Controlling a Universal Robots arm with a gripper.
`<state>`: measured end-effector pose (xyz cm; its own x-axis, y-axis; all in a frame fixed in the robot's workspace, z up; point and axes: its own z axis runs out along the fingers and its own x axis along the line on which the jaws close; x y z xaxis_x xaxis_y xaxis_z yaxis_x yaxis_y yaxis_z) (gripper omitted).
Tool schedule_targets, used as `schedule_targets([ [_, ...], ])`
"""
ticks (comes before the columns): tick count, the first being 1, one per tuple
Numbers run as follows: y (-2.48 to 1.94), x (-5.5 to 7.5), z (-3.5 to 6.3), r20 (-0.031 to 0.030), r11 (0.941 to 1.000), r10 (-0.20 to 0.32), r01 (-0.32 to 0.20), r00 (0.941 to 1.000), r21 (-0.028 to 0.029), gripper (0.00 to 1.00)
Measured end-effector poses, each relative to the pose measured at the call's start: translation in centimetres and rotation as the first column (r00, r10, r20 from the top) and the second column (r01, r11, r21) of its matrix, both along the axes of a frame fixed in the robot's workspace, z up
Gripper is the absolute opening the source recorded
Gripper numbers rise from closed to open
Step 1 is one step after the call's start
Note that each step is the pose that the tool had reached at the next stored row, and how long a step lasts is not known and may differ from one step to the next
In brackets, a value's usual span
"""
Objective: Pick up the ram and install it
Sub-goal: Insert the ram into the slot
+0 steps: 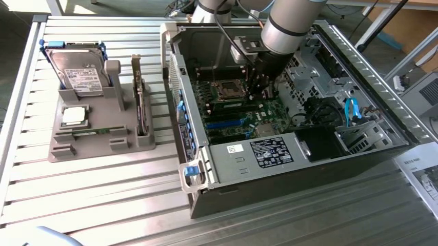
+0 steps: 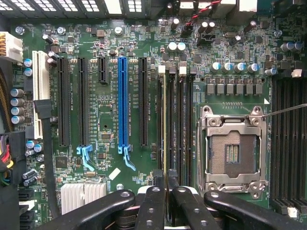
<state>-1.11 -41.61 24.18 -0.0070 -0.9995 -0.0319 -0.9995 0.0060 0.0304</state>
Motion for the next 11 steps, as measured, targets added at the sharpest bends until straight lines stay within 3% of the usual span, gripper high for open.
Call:
schedule_targets([
  [11, -0.02, -0.09, 0.00, 0.0000, 0.9998, -0.018, 0.018, 0.9998, 0.0006, 0.13],
])
